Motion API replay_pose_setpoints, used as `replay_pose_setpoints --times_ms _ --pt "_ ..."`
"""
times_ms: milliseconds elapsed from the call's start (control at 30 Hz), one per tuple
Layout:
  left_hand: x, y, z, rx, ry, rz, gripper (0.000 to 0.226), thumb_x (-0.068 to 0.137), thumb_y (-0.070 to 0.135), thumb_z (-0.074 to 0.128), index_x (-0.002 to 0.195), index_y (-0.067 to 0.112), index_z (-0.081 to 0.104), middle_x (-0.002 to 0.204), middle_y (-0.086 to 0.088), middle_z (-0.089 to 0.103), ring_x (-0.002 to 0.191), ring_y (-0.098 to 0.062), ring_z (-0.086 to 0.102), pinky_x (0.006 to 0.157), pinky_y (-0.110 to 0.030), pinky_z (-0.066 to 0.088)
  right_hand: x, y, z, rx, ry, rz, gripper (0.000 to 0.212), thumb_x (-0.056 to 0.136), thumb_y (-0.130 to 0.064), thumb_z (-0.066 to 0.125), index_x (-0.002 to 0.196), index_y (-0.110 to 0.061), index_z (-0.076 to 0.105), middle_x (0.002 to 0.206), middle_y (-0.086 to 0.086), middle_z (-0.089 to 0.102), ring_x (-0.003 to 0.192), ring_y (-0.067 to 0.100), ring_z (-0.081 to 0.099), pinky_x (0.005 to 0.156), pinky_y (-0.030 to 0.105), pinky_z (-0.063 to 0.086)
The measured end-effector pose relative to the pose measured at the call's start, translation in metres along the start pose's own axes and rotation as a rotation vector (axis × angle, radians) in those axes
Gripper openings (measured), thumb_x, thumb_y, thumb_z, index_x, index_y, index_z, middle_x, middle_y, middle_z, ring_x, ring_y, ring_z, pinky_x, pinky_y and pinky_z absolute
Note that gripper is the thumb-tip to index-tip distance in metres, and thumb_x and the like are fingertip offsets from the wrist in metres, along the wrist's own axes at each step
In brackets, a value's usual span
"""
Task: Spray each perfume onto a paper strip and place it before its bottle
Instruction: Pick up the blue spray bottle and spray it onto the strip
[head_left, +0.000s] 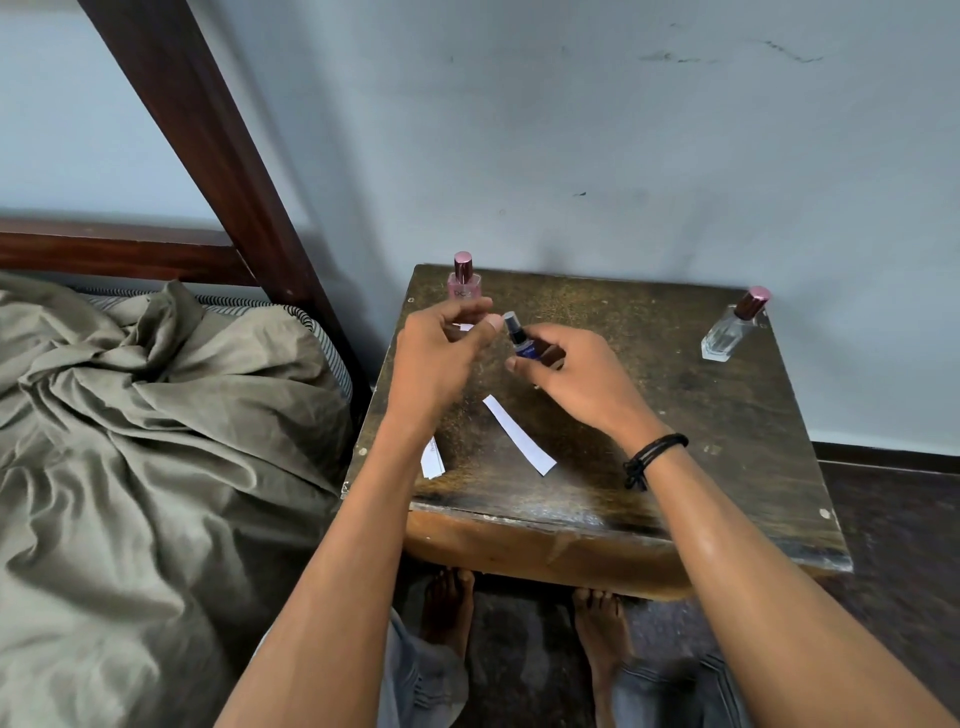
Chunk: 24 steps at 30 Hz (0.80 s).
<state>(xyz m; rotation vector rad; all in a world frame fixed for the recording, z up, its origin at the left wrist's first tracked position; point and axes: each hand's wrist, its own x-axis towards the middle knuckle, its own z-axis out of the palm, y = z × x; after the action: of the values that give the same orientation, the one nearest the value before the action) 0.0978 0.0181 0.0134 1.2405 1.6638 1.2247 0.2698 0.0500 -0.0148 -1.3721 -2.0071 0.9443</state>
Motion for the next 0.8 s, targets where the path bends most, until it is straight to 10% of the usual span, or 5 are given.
replay_pose_setpoints --times_ms 800 --pt "-0.0022 -0.0031 0.0038 -0.021 -0.094 0.011 0.01 0.093 0.015 0.07 0.098 0.013 0.078 0.093 -0.013 0.076 0.076 -0.012 0.063 0.085 -0.034 0.058 -0.0021 0.0011 -0.002 0.231 -0.117 -0.003 0.026 0.102 -0.044 0.056 0.093 -0.026 0.072 0.06 -0.002 0.054 0.054 0.008 0.046 0.062 0.032 0.036"
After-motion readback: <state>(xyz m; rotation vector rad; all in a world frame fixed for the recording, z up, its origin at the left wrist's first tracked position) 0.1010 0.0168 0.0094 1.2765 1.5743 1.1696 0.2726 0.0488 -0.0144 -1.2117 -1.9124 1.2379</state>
